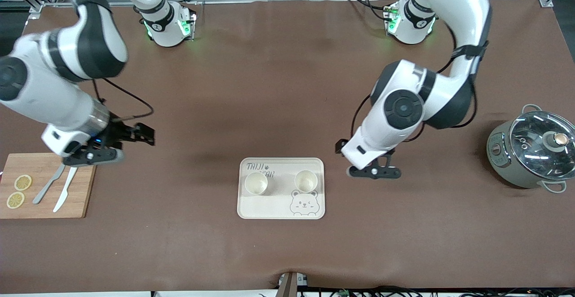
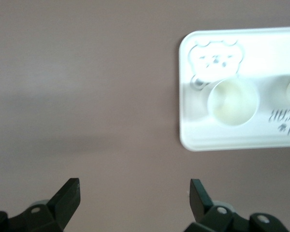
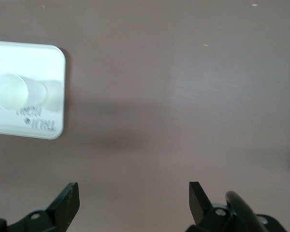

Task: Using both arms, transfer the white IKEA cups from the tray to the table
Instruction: 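Lower both grippers toward the two white cups on the tray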

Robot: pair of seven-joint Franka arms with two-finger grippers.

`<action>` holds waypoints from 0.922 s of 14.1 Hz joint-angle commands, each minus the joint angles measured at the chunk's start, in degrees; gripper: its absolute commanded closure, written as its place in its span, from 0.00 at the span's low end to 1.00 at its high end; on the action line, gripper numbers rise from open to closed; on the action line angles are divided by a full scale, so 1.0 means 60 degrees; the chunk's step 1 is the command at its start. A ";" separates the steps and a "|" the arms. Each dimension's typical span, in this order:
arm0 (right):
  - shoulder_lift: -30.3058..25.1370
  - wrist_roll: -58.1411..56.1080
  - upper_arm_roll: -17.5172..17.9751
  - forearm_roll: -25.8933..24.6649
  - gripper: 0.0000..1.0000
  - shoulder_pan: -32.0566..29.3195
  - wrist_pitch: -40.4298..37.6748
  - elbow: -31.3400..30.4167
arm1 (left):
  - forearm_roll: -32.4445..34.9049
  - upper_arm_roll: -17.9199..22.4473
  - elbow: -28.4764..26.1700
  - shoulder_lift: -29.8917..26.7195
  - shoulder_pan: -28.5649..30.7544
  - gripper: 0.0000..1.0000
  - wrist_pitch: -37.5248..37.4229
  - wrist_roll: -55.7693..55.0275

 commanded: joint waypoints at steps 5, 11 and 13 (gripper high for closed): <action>0.2170 0.0736 -0.0073 0.0826 0.00 0.1395 0.1966 0.0951 | 0.0164 0.0687 0.1097 0.1759 -0.1041 0.00 0.2097 -0.0915; 0.3871 0.1952 -0.0088 0.0767 0.00 0.2320 0.2947 0.2008 | 0.0164 0.1113 0.1274 0.2727 -0.1571 0.00 0.3548 -0.1326; 0.4208 0.1952 -0.0088 0.0767 0.00 0.2466 0.3577 0.2008 | 0.0164 0.1216 0.1274 0.2874 -0.1586 0.00 0.3798 -0.1297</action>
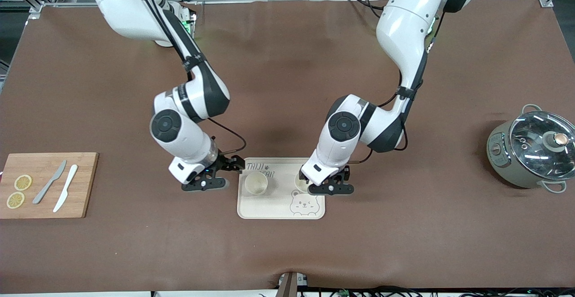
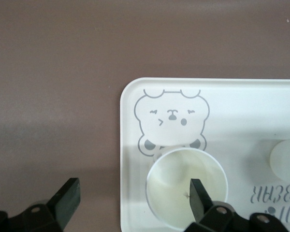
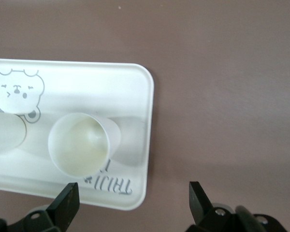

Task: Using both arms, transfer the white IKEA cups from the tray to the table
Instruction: 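Grasp one white cup with each gripper by the rim, then lift the cups off the tray and carry them apart with both grippers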

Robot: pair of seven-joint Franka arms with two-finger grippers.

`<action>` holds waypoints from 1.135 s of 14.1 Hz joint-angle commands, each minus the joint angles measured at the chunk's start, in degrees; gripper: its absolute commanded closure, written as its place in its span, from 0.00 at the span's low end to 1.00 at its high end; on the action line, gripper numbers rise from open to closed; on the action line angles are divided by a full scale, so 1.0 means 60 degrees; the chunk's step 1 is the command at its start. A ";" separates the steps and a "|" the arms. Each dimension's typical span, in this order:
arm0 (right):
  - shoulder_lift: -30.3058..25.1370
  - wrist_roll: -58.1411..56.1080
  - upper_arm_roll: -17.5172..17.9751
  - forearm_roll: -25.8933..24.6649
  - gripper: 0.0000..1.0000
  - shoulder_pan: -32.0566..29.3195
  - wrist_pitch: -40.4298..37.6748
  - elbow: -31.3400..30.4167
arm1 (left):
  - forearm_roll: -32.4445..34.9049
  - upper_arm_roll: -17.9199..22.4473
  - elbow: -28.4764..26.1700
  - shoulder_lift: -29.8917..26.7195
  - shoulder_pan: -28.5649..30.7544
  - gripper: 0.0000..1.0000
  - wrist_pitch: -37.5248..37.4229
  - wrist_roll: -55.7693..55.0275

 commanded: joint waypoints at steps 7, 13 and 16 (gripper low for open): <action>0.1428 0.0509 -0.0092 0.0089 0.00 0.0231 0.1561 0.0584 | 0.0179 0.0243 0.0241 0.0632 -0.0244 0.00 0.0583 -0.0195; 0.1575 0.0803 -0.0107 0.0045 0.13 0.0582 0.1576 0.0731 | 0.0179 0.0214 0.0153 0.0676 -0.0347 0.00 0.0598 -0.0458; 0.1560 0.0804 -0.0107 0.0045 0.61 0.0729 0.1562 0.0731 | 0.0178 0.0185 0.0080 0.0588 -0.0391 1.00 0.0598 -0.0518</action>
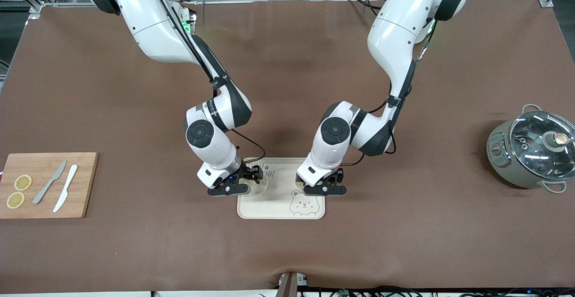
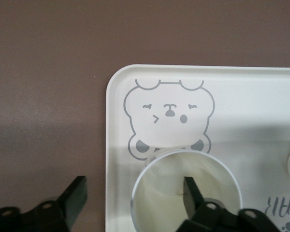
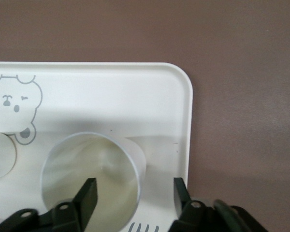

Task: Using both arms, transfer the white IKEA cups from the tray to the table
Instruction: 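Lift the cups off the tray and carry them apart with both grippers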

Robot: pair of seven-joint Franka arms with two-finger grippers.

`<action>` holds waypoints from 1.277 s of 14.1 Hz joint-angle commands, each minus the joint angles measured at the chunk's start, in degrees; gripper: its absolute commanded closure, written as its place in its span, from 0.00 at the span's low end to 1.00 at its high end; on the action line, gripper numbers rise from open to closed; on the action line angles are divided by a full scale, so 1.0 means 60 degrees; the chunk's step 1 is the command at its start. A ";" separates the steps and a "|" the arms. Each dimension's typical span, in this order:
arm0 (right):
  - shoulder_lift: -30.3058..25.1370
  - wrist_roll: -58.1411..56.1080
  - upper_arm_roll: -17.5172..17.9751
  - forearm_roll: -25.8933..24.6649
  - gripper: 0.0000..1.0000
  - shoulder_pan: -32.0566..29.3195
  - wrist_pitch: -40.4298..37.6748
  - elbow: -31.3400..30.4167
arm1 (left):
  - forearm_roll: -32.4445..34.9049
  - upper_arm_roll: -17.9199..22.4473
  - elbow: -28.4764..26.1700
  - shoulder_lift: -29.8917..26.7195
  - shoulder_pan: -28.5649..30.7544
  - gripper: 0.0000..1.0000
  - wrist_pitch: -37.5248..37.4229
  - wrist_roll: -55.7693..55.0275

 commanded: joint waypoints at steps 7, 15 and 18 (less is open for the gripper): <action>0.0045 0.0129 -0.0143 0.0001 1.00 0.0081 -0.0119 0.0346 | 0.0179 0.0098 0.0005 0.0004 -0.0139 1.00 0.0071 -0.0267; -0.0233 -0.2063 -0.0157 -0.0307 1.00 -0.1294 -0.1377 0.0947 | 0.0193 0.0098 -0.2903 -0.2539 0.0051 1.00 -0.0091 -0.0122; -0.0511 -0.3485 -0.0157 -0.0307 1.00 -0.2041 -0.2022 0.0947 | 0.0193 0.0083 -0.5289 -0.4442 0.0416 1.00 0.0303 0.0799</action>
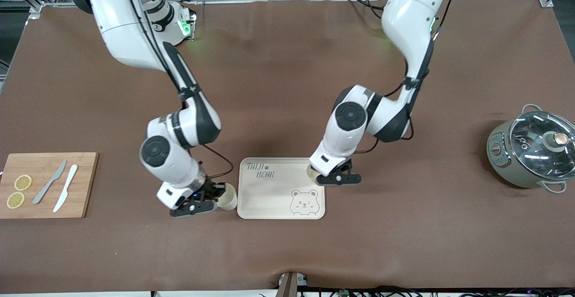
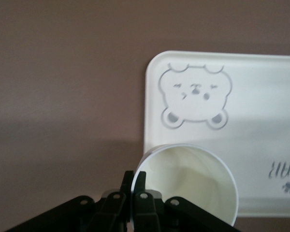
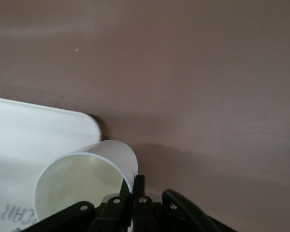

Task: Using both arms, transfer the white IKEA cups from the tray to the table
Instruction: 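Lift the cups off the tray and carry them apart with both grippers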

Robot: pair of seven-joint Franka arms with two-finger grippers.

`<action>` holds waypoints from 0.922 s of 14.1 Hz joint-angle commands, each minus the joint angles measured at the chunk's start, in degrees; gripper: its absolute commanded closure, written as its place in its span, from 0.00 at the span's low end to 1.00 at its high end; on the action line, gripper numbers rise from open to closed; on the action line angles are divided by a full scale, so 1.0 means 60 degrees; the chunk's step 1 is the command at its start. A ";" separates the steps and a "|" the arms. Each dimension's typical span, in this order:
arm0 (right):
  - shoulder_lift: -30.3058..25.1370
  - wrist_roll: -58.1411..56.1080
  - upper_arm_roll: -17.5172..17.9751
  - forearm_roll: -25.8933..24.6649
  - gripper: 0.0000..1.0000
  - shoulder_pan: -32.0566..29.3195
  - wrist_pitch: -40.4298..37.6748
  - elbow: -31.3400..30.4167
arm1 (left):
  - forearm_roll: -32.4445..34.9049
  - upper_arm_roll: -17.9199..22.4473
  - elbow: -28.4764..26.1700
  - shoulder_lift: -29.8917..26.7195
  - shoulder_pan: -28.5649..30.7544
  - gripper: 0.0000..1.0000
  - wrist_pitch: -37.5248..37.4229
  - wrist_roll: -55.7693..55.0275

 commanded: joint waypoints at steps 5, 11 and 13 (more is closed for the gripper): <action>-0.0713 -0.2417 0.0150 -0.0149 1.00 -0.1743 -0.1456 -0.0175 | 0.0193 -0.0007 -0.6247 -0.4631 0.1600 1.00 0.1869 0.3345; -0.0992 -0.3485 0.0135 -0.0237 1.00 -0.3105 -0.2190 -0.0366 | 0.0193 -0.0036 -0.7950 -0.5383 0.3272 1.00 0.2935 0.6278; -0.0934 -0.4217 0.0135 -0.0237 1.00 -0.3647 -0.2175 -0.0366 | 0.0164 -0.0051 -0.7966 -0.4989 0.3522 1.00 0.3289 0.6573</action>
